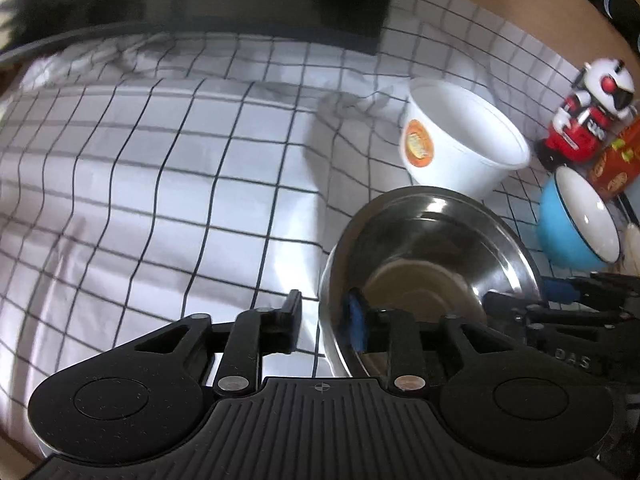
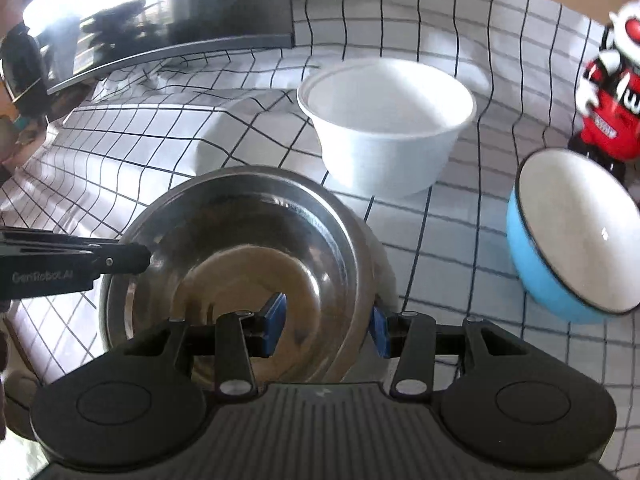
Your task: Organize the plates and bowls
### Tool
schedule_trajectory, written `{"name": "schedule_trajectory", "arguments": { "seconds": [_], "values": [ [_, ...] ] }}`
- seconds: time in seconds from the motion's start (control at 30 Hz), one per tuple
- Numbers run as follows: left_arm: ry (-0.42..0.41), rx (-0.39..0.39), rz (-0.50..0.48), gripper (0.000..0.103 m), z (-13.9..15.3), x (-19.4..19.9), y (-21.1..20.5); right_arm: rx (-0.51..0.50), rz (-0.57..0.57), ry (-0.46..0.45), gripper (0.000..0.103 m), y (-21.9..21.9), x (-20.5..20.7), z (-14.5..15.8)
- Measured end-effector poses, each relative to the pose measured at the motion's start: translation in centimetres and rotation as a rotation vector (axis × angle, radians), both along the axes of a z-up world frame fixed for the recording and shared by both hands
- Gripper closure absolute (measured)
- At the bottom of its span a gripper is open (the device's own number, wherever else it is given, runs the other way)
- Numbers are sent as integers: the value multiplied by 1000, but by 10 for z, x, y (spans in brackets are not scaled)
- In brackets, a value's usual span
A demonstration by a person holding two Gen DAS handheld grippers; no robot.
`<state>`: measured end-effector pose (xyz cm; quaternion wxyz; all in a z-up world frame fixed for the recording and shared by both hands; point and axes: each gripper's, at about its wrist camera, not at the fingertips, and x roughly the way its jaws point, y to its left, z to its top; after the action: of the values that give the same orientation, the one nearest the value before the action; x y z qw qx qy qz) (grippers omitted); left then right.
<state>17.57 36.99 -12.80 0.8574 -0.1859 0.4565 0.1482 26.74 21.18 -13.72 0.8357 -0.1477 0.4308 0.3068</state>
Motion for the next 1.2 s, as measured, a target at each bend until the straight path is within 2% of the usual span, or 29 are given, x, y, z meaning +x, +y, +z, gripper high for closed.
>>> {"name": "schedule_trajectory", "arguments": {
  "seconds": [0.1, 0.2, 0.37, 0.43, 0.53, 0.57, 0.7, 0.9, 1.2],
  "values": [
    [-4, -57, 37, 67, -3, 0, 9, -7, 9, -63, 58, -4, -4, 6],
    [7, -120, 64, 71, -9, 1, 14, -1, -37, -62, 58, -14, 0, 6],
    [8, -170, 43, 71, -16, 5, 9, 61, -144, 52, 54, -30, 17, -6],
    [19, -169, 44, 72, -16, 8, 8, 77, -143, 116, 54, -32, 20, -11],
    [40, -213, 31, 71, -15, 15, 11, 115, -130, 226, 52, -33, 19, -19],
    [41, -222, 23, 71, -16, 17, 12, 109, -143, 228, 51, -32, 17, -20],
    [35, -182, -48, 71, -17, 24, 5, 75, -166, 237, 51, -34, 9, -18],
    [38, -223, -85, 71, -17, 15, 10, 50, -198, 245, 51, -35, -6, -18],
    [47, -247, -52, 71, -15, -11, 38, 53, -178, 254, 51, -10, -32, -20]
  ]
}}
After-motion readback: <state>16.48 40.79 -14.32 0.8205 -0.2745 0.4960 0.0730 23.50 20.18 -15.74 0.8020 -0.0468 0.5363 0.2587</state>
